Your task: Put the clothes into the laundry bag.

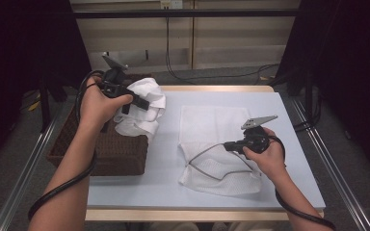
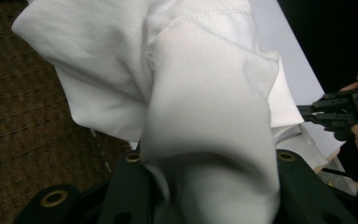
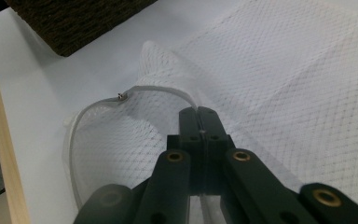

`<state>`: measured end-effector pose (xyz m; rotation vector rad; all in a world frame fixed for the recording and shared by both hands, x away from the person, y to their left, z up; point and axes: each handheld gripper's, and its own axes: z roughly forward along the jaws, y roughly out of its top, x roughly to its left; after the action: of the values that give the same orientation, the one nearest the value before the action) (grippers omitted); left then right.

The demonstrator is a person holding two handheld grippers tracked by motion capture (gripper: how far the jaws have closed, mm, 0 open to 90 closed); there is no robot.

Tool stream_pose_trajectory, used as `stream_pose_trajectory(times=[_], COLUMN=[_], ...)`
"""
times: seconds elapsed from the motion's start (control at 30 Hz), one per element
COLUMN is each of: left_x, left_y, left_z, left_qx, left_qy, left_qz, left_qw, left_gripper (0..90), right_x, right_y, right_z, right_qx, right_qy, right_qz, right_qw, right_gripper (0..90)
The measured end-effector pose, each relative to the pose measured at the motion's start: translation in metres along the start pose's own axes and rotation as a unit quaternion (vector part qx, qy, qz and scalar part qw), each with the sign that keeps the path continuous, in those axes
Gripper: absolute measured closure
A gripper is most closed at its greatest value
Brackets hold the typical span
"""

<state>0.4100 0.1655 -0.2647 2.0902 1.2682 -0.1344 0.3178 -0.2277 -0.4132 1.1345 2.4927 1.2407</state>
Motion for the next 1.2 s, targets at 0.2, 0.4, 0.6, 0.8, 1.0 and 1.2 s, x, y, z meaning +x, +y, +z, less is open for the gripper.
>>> stream_pose_trajectory(times=[0.2,0.4,0.6,0.8,1.0,1.2], left_x=[-0.011,-0.023,-0.032,-0.042,-0.05,-0.059], left_y=[0.0,-0.006,-0.012,-0.018,-0.023,-0.028], left_z=[0.012,0.025,0.036,0.042,0.05,0.06], left_qx=[0.012,0.024,0.034,0.04,0.037,0.048], left_qy=[-0.008,-0.023,-0.037,-0.053,-0.065,-0.08], left_qz=[0.014,0.032,0.052,0.067,0.068,0.086], left_qw=[0.9998,0.9989,0.9974,0.9955,0.9949,0.9919], left_gripper=[64.9,64.9,64.9,64.9,64.9,64.9], right_x=[0.001,-0.002,-0.004,-0.005,-0.005,-0.007], right_y=[0.001,0.003,0.003,0.004,0.007,0.01], right_z=[0.001,-0.001,-0.001,0.0,0.001,0.002], right_qx=[0.002,0.001,0.002,0.002,0.004,0.005], right_qy=[-0.001,-0.007,-0.007,-0.012,-0.019,-0.019], right_qz=[0.001,0.001,0.004,0.004,0.002,0.003], right_qw=[1.0,1.0,1.0,0.9999,0.9998,0.9998], right_gripper=[90.0,90.0,90.0,90.0,90.0,90.0])
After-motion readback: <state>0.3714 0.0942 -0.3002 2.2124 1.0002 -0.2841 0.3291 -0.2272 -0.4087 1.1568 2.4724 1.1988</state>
